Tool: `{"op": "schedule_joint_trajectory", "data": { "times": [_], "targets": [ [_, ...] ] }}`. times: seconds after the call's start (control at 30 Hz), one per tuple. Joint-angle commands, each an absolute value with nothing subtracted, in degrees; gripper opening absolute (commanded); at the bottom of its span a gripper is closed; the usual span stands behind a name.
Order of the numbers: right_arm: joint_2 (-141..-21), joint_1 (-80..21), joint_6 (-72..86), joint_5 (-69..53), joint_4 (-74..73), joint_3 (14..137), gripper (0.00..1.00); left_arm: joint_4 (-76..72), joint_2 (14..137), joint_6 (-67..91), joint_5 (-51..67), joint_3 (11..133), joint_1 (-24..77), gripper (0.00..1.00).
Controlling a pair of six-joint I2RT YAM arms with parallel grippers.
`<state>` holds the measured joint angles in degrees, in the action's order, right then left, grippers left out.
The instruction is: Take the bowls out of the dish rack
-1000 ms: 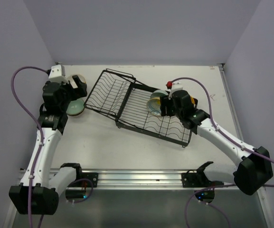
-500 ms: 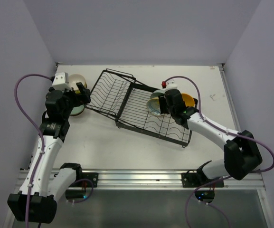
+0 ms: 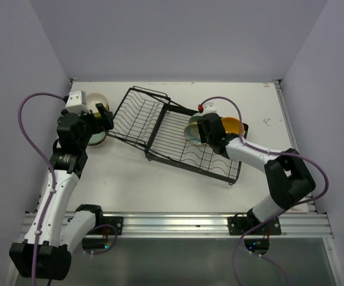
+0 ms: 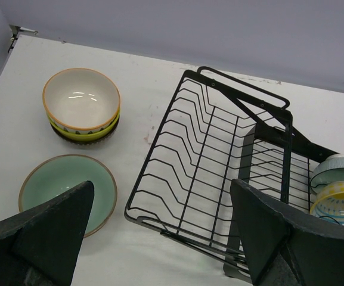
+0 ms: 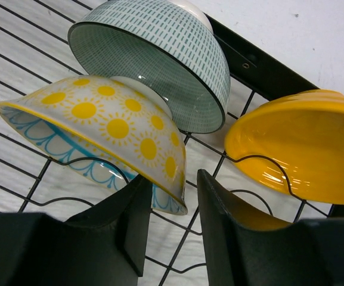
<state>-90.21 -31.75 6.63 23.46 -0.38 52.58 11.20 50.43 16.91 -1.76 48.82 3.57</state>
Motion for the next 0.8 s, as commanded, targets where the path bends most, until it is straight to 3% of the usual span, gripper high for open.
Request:
{"op": "schedule_joint_trajectory", "data": {
  "times": [0.0,0.2,0.37,0.57,0.77],
  "targets": [
    [-91.32,-31.46,5.45,25.40,4.66,54.14,0.39,8.44,50.10,16.79,-2.55,48.34,3.96,1.00],
    [-90.27,-31.47,3.35,24.35,7.90,52.04,0.26,8.61,50.62,16.70,-1.59,48.34,3.96,1.00],
    [-89.21,-31.46,1.67,23.12,8.88,51.41,0.08,8.44,51.06,16.70,-1.32,48.34,3.96,1.00],
    [-88.24,-31.73,0.44,22.67,7.91,51.94,0.00,8.70,51.24,16.70,-1.14,48.52,3.96,1.00],
    [-85.70,-32.52,-3.07,24.69,8.08,51.86,0.00,8.35,51.24,16.87,-0.44,48.43,3.96,1.00]
  ]
}}
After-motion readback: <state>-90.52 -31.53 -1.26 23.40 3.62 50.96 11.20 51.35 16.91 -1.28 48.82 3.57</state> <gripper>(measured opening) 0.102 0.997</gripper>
